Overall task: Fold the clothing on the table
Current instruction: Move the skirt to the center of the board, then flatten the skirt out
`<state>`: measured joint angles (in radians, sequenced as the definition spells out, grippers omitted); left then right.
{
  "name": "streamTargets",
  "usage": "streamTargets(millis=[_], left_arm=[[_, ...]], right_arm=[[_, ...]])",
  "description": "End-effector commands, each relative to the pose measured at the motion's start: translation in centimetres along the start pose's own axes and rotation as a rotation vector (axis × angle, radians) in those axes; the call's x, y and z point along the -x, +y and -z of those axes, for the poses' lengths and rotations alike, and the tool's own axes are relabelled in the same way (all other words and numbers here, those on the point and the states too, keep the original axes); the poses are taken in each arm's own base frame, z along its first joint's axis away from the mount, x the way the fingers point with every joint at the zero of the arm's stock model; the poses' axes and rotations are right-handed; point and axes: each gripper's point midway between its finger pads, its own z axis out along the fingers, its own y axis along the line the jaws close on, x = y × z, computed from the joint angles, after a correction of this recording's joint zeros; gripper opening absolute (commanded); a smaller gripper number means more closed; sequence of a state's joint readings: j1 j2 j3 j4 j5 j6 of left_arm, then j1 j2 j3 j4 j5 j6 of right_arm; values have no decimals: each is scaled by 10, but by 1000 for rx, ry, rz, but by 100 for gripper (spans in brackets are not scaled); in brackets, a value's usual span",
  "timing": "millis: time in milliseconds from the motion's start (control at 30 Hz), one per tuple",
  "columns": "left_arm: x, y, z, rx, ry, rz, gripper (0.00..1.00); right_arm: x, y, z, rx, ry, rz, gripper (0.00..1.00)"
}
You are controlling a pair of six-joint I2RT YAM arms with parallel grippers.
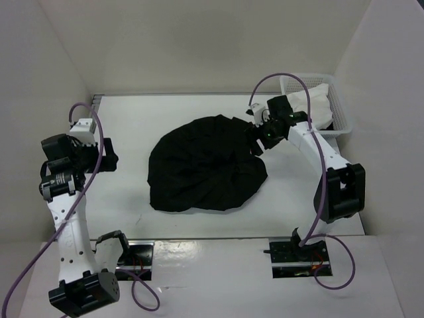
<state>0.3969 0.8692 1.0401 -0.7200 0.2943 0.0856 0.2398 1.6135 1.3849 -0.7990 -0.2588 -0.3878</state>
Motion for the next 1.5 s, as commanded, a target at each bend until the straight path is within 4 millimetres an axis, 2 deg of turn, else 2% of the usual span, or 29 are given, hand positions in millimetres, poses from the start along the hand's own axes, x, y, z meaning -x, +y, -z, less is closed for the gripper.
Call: streamTargets(millis=[0, 100, 200, 267, 300, 367, 433, 467, 500, 533, 567, 600, 633, 667, 733, 767, 800, 833, 867, 900, 933, 967, 1000, 1067, 1100, 1200, 1233, 1400, 1467], left_arm=[[2, -31, 5, -179, -31, -104, 100], [-3, -37, -3, -216, 0, -118, 100], [3, -30, -8, -184, -13, -118, 100], [-6, -29, -11, -176, 6, -102, 100], [-3, -31, -9, -182, -13, -109, 100], [3, -35, -6, -208, -33, -141, 100], [7, -55, -6, -310, -40, -207, 100], [9, -63, -6, -352, -37, -227, 100], [17, -69, -10, -386, -36, -248, 100], [20, -82, -13, -433, -33, -296, 100], [23, -88, -17, -446, -22, -313, 100], [24, -92, -31, -452, 7, -327, 100], [35, -90, -38, -405, 1, -372, 100], [33, -110, -43, -442, 18, -431, 100], [34, -121, -67, -401, 49, -490, 99], [27, -145, -71, -442, 61, -553, 97], [24, -157, -83, -447, 76, -599, 96], [25, -169, -87, -448, 73, -639, 96], [12, -191, -94, -452, 96, -718, 94], [9, -205, -97, -461, 86, -760, 94], [8, -217, -98, -449, 79, -794, 94], [-3, -230, -104, -472, 97, -831, 94], [-8, -256, -99, -523, 77, -867, 94], [-17, -276, -106, -545, 79, -898, 94], [-15, -293, -105, -559, 46, -915, 94], [-18, -325, -111, -573, 2, -964, 92], [-18, -333, -113, -574, -6, -971, 92], [-25, -371, -124, -580, -70, -1043, 90], [-38, -385, -128, -585, -84, -1096, 90]], right_arm=[[5, -19, 10, -120, -32, 23, 84], [7, -19, 13, -130, -60, 29, 84], [16, 6, 15, -37, -91, 68, 84], [26, 24, 15, 10, -113, 102, 84], [32, 31, 17, 13, -117, 123, 84], [30, 42, 6, -6, -69, 175, 84], [30, 33, 5, -33, -61, 155, 84], [17, 29, 0, -34, -32, 136, 84], [16, 21, 5, -51, -47, 121, 84], [13, 2, 11, -90, -67, 69, 84], [11, -8, 24, -118, -92, 48, 84], [4, -16, 30, -130, -97, 21, 84], [0, -27, 39, -157, -108, -5, 84], [-9, -43, 57, -197, -137, -52, 84], [-19, -55, 74, -244, -161, -89, 84], [-32, -65, 81, -274, -160, -137, 84], [-35, -67, 98, -307, -194, -145, 85], [-39, -69, 105, -327, -208, -167, 85], [-49, -71, 109, -347, -205, -193, 85], [-54, -76, 126, -392, -237, -211, 86], [-59, -79, 133, -421, -248, -241, 86], [-63, -81, 139, -440, -261, -267, 86], [-70, -85, 151, -471, -283, -291, 88], [-79, -87, 158, -490, -292, -338, 88], [-88, -88, 163, -501, -296, -361, 88], [-97, -83, 166, -490, -321, -408, 88], [-99, -85, 175, -509, -345, -420, 88], [-107, -81, 182, -510, -377, -455, 88], [-109, -84, 184, -520, -377, -465, 88]])
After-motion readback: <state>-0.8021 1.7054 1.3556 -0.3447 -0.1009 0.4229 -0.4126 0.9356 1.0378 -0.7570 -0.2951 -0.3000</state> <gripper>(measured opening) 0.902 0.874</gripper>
